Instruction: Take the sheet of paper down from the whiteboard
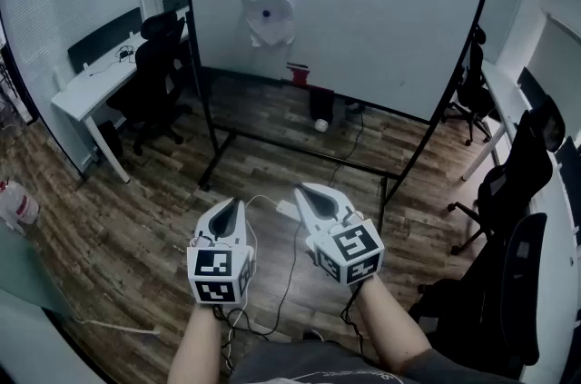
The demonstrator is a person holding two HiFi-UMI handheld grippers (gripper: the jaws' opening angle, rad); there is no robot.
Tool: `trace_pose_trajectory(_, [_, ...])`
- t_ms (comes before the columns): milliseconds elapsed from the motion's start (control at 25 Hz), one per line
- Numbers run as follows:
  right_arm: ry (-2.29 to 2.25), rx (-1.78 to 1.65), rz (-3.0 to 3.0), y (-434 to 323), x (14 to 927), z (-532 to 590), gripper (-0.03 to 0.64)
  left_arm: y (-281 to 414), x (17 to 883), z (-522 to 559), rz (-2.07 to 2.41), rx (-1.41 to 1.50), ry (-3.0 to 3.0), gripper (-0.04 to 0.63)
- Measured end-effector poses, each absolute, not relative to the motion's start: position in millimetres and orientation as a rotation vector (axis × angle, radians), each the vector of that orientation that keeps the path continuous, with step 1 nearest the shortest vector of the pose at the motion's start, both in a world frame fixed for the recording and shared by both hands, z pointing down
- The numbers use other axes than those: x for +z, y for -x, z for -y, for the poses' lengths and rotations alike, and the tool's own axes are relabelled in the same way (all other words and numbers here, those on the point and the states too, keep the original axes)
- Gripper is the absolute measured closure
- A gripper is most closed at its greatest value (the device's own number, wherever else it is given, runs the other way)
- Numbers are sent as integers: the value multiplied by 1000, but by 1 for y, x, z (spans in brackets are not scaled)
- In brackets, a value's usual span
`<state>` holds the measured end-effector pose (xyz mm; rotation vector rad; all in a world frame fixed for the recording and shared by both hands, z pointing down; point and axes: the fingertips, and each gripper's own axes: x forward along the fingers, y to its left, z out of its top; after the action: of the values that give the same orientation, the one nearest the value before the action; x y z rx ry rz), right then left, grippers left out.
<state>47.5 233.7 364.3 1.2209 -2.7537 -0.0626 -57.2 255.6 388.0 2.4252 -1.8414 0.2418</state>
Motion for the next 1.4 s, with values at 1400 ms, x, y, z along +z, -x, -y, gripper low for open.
trace_pose_trajectory(1400, [-1495, 104, 2676, -33, 408, -178, 595, 114, 418, -206, 1736, 198, -2447, 578])
